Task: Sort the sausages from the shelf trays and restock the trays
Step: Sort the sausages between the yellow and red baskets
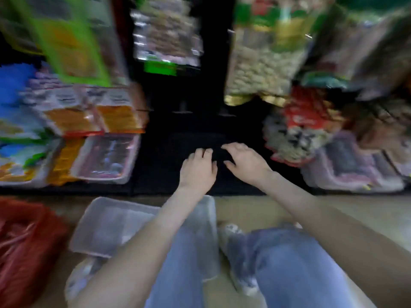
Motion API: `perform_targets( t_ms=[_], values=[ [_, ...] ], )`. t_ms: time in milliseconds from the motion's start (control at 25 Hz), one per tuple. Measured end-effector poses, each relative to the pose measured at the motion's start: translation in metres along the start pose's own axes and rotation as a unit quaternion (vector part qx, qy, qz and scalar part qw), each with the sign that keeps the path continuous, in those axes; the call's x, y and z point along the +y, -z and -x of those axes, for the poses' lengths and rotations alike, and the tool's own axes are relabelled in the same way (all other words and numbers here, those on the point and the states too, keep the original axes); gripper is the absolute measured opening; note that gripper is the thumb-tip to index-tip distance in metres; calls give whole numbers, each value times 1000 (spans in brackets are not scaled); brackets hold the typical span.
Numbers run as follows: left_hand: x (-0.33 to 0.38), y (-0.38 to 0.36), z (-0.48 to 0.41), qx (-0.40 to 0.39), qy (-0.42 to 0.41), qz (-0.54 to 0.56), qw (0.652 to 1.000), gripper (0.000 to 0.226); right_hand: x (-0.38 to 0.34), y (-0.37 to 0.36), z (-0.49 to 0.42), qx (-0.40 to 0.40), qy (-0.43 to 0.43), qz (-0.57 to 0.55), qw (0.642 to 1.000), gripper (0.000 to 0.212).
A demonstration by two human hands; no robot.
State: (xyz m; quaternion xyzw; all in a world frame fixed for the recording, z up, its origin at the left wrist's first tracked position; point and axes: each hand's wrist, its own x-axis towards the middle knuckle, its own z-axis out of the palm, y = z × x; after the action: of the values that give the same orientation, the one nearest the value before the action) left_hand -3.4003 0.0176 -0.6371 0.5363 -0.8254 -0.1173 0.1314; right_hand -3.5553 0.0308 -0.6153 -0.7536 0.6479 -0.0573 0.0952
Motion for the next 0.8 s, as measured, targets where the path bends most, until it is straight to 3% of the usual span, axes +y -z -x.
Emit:
perform_targets(
  t_ms=[200,320,440,600,720,800],
  values=[
    [141,-140,-18,-153,-144,-4,978,41,180,-63,137,26,-195,-49,979,50],
    [186,-219,-16,-223,-200,-33,954,45,236,-131,209,4,-304,-74,950,55],
    [210,-294,-5,-294,-312,-99,898,55,262,-210,254,-24,-407,-88,909,60],
    [216,-372,13,-317,-528,-224,755,62,271,-298,276,-134,-437,-129,880,63],
    [207,-406,10,-315,-533,-260,741,63,263,-337,271,-92,-469,-131,868,65],
    [187,-421,5,-345,-510,-275,739,60,263,-344,270,-56,-556,-107,822,71]
  ],
)
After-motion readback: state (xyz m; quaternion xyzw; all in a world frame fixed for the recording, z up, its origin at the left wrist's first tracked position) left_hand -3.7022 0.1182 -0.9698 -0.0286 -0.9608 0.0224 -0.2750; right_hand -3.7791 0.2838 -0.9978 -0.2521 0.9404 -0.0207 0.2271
